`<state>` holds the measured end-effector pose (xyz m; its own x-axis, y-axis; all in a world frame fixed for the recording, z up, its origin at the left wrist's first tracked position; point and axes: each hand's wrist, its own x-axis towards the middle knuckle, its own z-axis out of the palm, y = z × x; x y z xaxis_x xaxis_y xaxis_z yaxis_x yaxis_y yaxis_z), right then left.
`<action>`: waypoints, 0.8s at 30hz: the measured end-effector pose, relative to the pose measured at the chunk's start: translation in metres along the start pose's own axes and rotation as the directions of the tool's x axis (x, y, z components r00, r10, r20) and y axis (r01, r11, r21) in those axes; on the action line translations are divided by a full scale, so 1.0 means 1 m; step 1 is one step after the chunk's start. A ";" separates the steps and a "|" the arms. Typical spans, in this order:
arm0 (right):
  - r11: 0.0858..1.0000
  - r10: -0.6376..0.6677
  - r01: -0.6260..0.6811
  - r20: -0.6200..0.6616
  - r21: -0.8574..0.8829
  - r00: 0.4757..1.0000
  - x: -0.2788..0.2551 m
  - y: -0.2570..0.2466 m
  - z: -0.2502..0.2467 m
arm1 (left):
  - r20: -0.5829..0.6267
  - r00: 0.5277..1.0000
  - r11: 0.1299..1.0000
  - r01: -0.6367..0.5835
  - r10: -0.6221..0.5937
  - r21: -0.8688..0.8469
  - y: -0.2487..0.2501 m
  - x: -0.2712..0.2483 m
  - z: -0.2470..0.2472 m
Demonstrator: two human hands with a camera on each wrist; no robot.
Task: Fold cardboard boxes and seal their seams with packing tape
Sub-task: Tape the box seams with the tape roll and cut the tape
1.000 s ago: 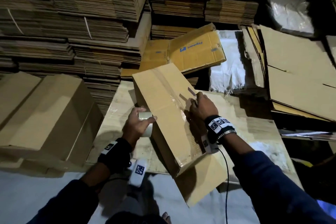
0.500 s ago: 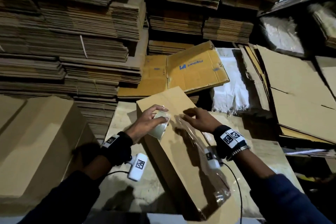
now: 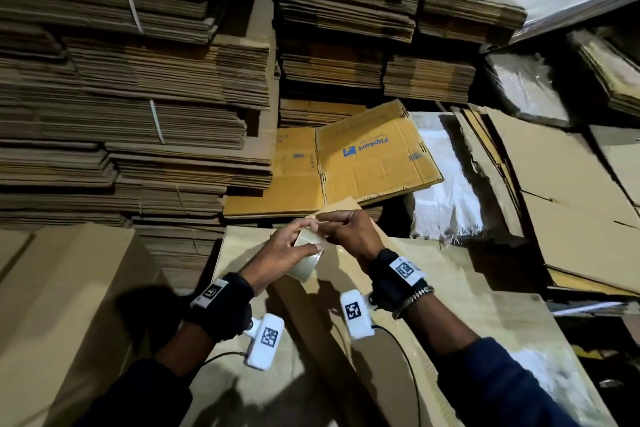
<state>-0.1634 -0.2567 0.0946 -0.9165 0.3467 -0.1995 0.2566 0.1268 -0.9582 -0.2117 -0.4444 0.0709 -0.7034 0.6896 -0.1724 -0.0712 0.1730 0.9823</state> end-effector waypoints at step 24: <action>0.977 0.214 -0.205 -0.217 0.063 0.953 0.152 0.013 -0.101 | -0.442 0.895 0.766 0.322 -0.055 0.556 -0.037 0.017 -0.118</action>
<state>-0.2682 -0.1084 0.0725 -0.7517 0.5586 -0.3506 0.4192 -0.0058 -0.9079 -0.3044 -0.5217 0.0402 -0.9384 0.2971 -0.1764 0.1126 0.7456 0.6568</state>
